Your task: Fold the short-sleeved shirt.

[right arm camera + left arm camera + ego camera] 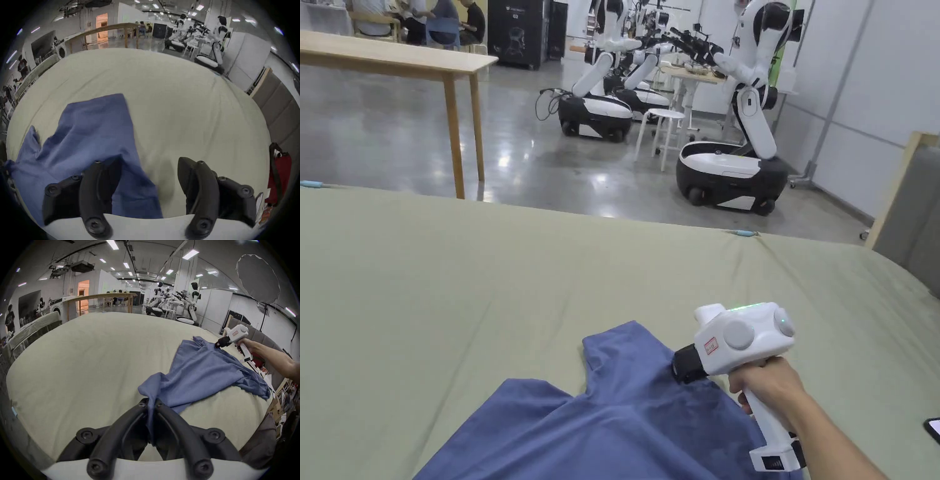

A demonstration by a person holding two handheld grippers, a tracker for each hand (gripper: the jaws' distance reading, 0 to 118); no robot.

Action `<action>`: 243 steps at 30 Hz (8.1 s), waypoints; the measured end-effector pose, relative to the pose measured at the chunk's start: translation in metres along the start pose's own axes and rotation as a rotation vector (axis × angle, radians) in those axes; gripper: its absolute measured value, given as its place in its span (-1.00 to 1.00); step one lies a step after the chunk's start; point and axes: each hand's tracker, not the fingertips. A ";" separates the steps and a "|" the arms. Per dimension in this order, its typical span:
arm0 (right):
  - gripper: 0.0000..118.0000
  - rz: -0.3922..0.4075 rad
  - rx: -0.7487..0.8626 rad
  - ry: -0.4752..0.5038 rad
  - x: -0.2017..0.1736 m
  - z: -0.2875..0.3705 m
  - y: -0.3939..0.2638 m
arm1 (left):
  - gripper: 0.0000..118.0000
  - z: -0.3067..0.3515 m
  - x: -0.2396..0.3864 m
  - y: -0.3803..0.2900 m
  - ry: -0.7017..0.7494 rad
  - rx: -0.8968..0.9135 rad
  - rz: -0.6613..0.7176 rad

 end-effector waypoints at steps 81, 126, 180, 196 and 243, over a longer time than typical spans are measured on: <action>-1.00 -0.376 0.900 -0.225 0.080 0.337 0.131 | -0.99 -0.139 0.100 0.489 -0.084 0.449 -0.102; -1.00 -0.389 0.345 -0.019 -0.037 0.302 -0.399 | -0.99 0.010 -0.020 0.015 -0.278 -0.063 -0.027; -1.00 -0.326 0.510 -0.019 -0.109 0.374 -0.401 | -0.93 -0.011 -0.003 -0.015 -0.037 -0.046 -0.122; 0.31 -0.268 0.165 -0.091 -0.052 0.241 -0.419 | -0.93 0.021 0.020 -0.007 -0.060 -0.016 -0.149; 1.00 -0.267 0.174 -0.211 0.020 0.099 -0.180 | 0.98 -0.178 0.026 0.124 -0.038 -0.186 -0.088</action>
